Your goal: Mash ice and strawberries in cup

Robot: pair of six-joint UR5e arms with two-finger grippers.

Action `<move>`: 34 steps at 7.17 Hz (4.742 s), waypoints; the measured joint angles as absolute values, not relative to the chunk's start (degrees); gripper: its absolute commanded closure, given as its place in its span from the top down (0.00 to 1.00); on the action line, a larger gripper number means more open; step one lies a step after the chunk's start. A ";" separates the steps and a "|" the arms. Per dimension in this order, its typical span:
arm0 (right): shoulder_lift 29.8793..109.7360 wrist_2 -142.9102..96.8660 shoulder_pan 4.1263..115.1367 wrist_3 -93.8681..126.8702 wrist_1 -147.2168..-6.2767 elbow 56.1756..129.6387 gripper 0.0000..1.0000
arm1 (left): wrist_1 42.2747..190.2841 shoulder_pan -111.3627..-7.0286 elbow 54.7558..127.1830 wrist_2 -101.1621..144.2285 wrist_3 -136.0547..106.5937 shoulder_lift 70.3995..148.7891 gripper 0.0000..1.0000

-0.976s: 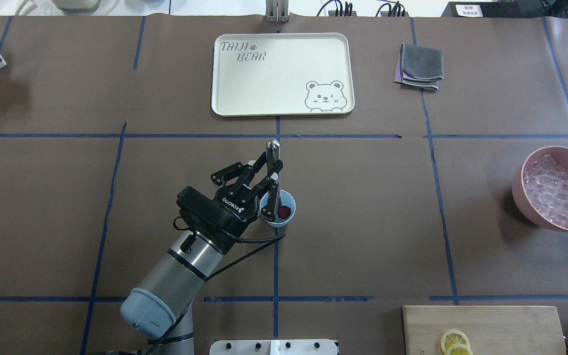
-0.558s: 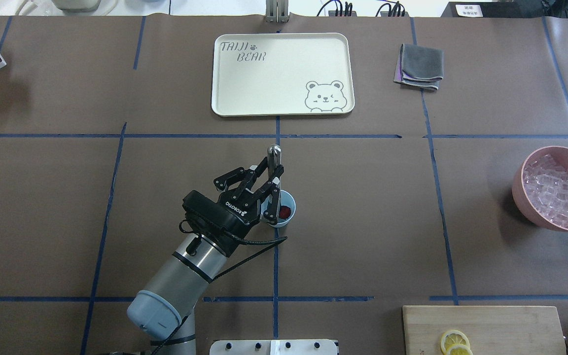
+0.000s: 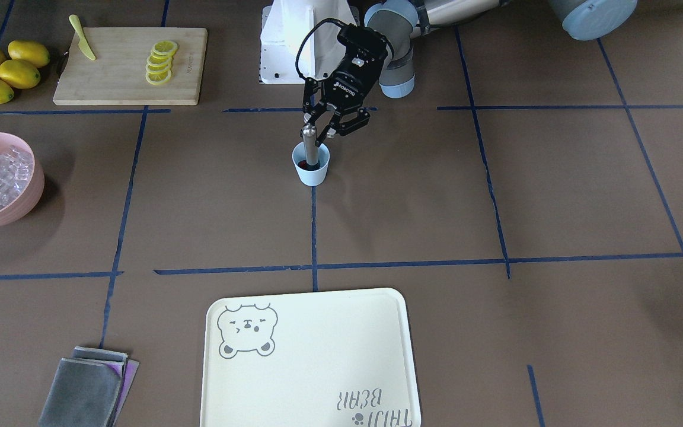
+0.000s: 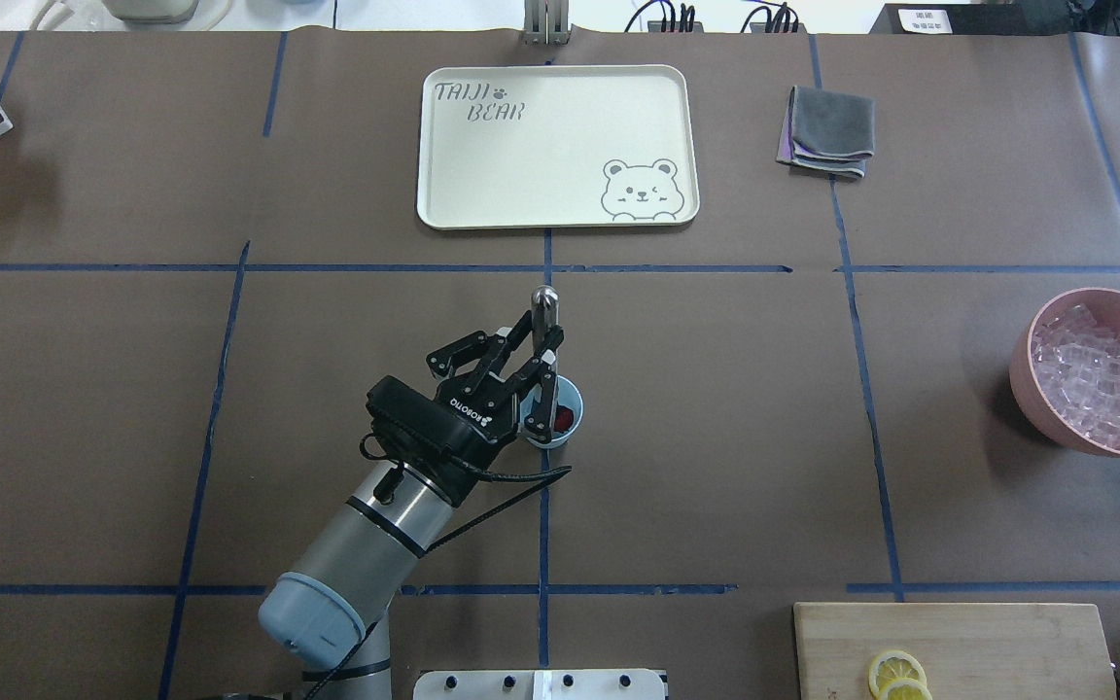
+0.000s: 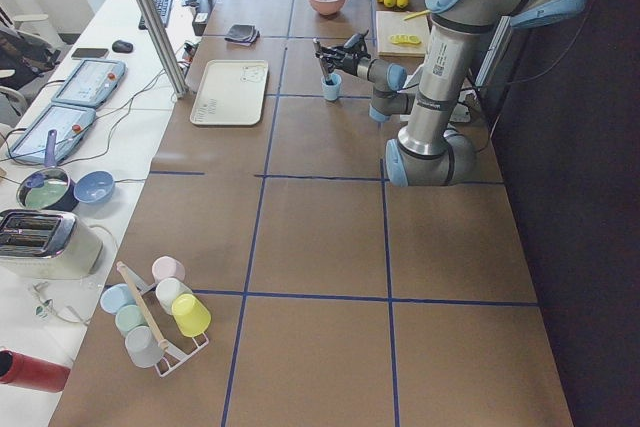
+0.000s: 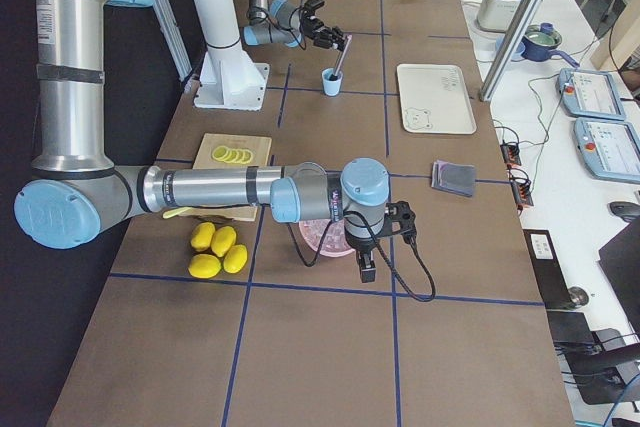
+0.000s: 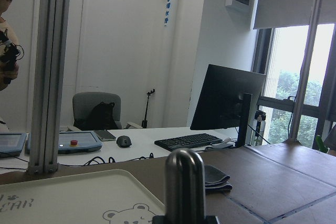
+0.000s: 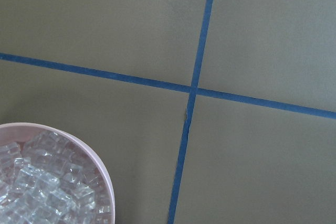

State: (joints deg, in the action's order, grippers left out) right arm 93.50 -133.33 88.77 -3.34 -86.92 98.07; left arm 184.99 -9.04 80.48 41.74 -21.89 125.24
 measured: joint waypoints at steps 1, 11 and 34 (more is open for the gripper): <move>93.51 -133.31 88.77 -3.34 -86.92 98.03 1.00 | 184.95 -9.08 80.75 41.77 -21.82 125.19 0.00; 93.35 -133.35 88.77 -3.32 -86.66 98.02 1.00 | 177.64 -23.73 104.28 59.93 -36.34 107.25 0.00; 92.71 -135.70 88.86 -2.20 -85.87 98.44 1.00 | 133.08 -67.62 79.84 126.74 -36.40 88.46 0.00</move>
